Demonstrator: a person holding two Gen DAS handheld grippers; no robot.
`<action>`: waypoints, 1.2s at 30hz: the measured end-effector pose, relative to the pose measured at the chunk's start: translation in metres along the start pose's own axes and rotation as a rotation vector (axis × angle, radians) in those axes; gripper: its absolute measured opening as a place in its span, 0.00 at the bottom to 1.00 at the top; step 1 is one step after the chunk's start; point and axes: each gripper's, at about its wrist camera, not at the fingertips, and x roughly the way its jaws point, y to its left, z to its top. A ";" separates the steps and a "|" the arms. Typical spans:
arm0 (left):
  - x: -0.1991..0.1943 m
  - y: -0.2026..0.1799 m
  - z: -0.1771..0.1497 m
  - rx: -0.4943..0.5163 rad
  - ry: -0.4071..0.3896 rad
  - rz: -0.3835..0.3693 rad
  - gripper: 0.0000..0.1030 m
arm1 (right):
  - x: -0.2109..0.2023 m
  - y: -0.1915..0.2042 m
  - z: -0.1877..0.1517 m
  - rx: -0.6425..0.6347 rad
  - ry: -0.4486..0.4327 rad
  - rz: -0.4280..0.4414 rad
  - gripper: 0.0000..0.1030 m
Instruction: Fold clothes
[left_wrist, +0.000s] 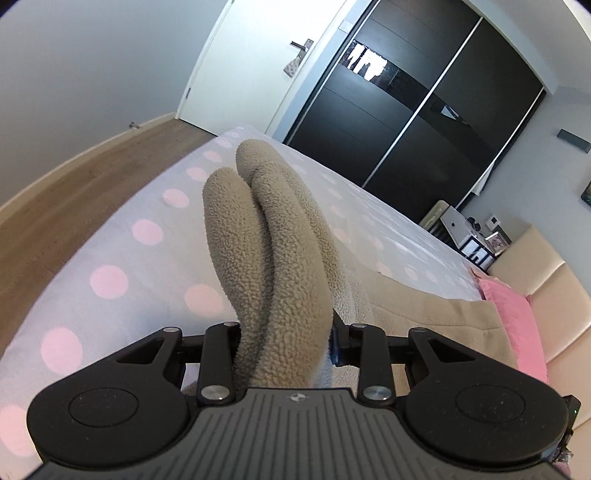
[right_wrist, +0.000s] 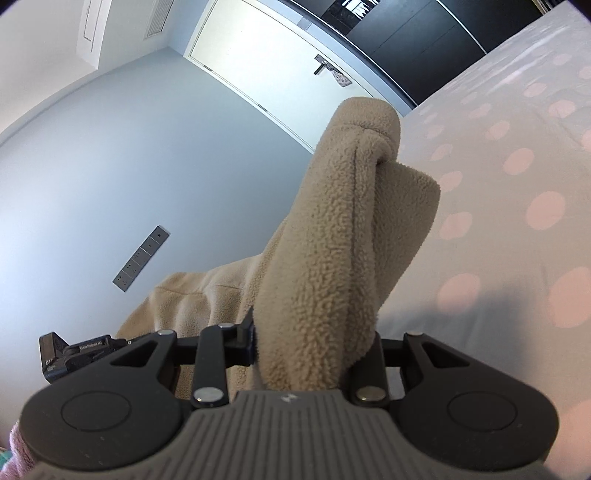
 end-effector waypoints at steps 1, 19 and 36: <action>0.004 0.006 0.002 -0.002 -0.007 0.001 0.29 | 0.017 0.000 -0.003 0.000 0.003 0.001 0.35; 0.090 0.103 -0.039 -0.104 0.039 0.162 0.34 | 0.122 -0.064 -0.055 0.025 0.095 -0.194 0.48; 0.022 0.147 -0.031 -0.222 -0.175 0.311 0.52 | 0.064 -0.047 -0.034 -0.200 0.120 -0.396 0.62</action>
